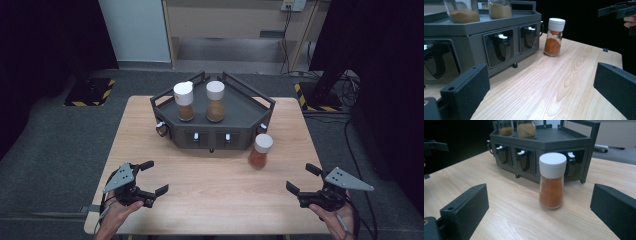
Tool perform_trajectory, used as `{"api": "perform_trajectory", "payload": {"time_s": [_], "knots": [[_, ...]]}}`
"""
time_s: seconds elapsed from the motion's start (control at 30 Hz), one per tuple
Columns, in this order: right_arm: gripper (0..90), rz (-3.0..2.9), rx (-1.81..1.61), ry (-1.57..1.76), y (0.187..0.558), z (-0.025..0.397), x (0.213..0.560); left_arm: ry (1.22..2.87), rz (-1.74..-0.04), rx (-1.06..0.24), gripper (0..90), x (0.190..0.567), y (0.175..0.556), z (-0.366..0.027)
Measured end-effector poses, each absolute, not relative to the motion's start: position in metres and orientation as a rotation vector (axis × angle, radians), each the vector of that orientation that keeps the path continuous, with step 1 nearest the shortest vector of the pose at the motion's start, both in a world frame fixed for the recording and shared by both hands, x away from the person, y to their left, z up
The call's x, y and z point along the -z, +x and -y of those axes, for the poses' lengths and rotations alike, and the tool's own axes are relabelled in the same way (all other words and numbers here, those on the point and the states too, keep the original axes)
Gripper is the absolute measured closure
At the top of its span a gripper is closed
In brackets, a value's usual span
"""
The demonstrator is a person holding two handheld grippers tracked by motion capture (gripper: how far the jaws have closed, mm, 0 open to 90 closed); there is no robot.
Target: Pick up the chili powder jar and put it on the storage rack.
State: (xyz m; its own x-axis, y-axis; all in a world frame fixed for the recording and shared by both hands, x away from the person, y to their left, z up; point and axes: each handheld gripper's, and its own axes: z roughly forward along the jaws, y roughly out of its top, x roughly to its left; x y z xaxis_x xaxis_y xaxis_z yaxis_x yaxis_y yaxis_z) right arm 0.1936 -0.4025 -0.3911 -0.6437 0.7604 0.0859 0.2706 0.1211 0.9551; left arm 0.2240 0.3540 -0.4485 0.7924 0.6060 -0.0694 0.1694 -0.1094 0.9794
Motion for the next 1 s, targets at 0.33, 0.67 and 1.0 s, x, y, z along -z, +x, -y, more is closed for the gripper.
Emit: {"api": "perform_trajectory", "payload": {"time_s": [0.33,0.67,1.0], "knots": [[2.6,-1.995,-1.558,0.998,0.2,0.403,0.378,1.672,-0.635,-0.422,0.0,0.447,0.221,-0.355],[2.7,-2.017,-1.565,0.981,0.215,0.402,0.359,1.693,-0.667,-0.42,0.0,0.443,0.219,-0.357],[3.1,-2.051,-1.543,0.954,0.24,0.391,0.341,1.71,-0.694,-0.419,0.0,0.441,0.217,-0.358]]}}
